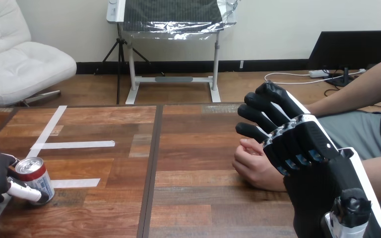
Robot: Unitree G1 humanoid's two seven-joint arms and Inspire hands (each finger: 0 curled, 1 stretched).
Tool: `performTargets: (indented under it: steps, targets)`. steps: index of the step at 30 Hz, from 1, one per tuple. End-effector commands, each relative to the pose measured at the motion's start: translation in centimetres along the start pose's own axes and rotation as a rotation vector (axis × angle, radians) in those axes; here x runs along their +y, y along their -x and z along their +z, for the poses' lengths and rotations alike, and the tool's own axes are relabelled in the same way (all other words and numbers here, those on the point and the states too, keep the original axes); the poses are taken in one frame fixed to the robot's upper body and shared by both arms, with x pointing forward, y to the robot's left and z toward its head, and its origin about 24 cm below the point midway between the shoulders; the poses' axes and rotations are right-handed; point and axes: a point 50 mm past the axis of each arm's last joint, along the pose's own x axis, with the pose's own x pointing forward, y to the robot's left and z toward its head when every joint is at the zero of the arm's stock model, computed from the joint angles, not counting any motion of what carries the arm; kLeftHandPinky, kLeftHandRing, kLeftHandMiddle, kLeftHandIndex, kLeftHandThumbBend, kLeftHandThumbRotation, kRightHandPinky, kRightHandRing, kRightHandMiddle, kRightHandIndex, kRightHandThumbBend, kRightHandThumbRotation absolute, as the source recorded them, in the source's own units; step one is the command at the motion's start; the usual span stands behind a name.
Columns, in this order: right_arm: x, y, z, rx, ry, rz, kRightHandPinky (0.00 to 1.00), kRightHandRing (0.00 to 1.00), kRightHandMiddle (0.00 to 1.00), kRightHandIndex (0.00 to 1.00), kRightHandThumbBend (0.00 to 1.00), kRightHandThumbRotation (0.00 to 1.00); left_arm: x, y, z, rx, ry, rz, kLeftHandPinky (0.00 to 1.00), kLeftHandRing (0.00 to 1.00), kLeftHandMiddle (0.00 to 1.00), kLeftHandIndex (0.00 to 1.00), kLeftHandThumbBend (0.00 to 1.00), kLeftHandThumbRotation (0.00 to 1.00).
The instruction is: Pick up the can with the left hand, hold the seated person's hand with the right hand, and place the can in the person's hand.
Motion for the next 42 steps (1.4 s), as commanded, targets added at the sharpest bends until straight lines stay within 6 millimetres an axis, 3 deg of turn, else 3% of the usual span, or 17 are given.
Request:
performTargets:
  steps: [1,20,42]
  targets:
    - [0.03,-0.86,1.25,-0.08,0.009,0.015,0.83,0.87,0.88,0.88,0.97,0.86,1.61,-0.3,1.96,-0.066,-0.013,0.074,0.47,0.55,0.62,0.66,0.74,0.0]
    - [0.06,-0.82,1.25,-0.08,0.013,0.014,0.84,0.87,0.88,0.88,0.97,0.86,1.47,-0.37,1.84,-0.07,-0.019,0.098,0.36,0.45,0.53,0.62,0.74,0.0]
    - [0.08,-0.7,1.27,-0.075,0.022,0.011,0.84,0.87,0.88,0.88,0.96,0.87,1.34,-0.33,1.8,-0.071,-0.004,0.099,0.34,0.43,0.52,0.61,0.76,0.0]
